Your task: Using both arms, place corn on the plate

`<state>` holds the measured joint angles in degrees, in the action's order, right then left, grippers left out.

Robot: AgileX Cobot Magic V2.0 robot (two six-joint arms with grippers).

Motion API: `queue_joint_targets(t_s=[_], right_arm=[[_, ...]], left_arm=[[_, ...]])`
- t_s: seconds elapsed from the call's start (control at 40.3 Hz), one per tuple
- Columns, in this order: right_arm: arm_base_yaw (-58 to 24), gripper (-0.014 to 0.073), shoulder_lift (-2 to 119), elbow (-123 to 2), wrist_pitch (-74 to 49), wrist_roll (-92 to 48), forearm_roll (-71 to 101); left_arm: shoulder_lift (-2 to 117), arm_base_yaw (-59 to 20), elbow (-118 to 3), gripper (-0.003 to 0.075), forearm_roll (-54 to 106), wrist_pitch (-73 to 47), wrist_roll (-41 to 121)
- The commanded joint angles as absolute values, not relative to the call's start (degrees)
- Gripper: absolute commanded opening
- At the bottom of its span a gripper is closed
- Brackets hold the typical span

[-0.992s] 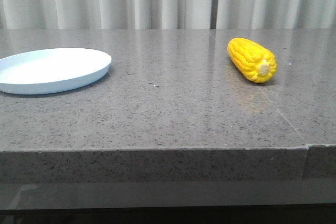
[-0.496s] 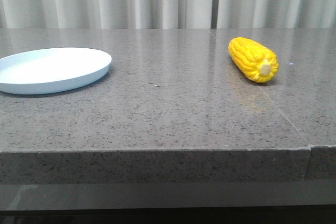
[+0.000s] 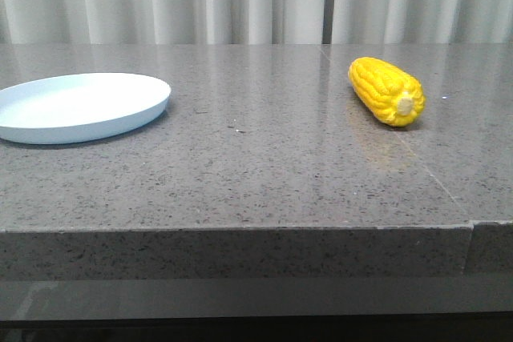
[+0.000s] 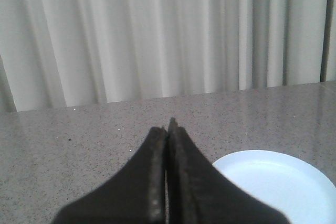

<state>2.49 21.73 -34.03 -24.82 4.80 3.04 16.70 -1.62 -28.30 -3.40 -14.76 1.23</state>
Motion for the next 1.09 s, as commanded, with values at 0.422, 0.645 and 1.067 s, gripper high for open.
queue_joint_targets(t_s=[0.422, 0.645, 1.067], right_arm=[[2.82, 0.0620, 22.53, -36.31, -20.22, 4.25, 3.01], [2.82, 0.0621, 22.53, -36.31, -20.22, 4.25, 3.01], [2.82, 0.0621, 22.53, -36.31, -20.36, 4.25, 3.01]], left_arm=[[17.64, -1.46, -30.46, 0.0692, -3.49, -10.46, 1.13], [17.81, -1.46, -30.46, 0.0692, -2.74, -10.46, 1.13], [42.27, -4.04, -41.94, 0.0692, 0.64, -23.77, 1.13]])
